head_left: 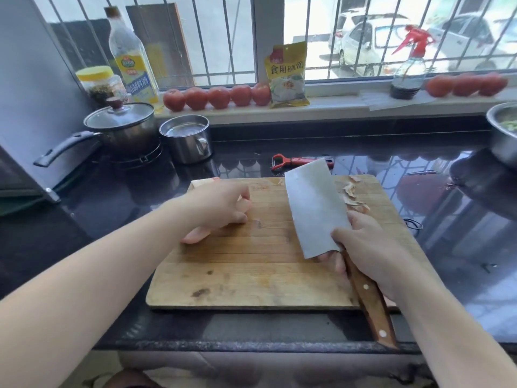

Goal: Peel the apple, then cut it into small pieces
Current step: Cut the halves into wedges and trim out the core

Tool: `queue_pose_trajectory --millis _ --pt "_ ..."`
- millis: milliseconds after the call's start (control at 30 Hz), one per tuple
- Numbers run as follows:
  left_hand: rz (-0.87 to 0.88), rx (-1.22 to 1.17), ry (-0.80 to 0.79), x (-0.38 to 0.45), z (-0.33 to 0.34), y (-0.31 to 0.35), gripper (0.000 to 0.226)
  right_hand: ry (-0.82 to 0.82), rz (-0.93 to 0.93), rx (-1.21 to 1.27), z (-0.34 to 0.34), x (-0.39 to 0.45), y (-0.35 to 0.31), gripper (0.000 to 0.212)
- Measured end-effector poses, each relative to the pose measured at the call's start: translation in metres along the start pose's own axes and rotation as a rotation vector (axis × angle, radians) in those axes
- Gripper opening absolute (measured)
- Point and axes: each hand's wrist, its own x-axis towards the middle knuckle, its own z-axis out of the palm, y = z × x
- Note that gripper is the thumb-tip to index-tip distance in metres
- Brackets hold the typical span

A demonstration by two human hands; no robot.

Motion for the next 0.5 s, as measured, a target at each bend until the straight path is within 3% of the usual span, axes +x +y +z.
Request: queue_pose_trajectory --millis 133,300,400,500 --pt "-0.129 -0.32 0.226 -0.001 -0.014 -0.022 0.021 -0.09 -0.034 -0.199 0.017 0.003 -0.04 0.035" --pt "-0.318 -0.775 0.51 -0.017 -0.041 -0.066 0.011 -0.139 0.003 -0.319 0.062 0.016 -0.077 0.025" --pt "-0.334 -0.85 0.553 -0.024 -0.044 -0.077 0.013 -0.163 0.03 -0.323 0.084 0.02 -0.08 0.021" --pt "-0.299 -0.749 0.594 -0.029 -0.048 -0.08 0.018 -0.137 0.03 -0.345 0.099 0.025 -0.077 0.021"
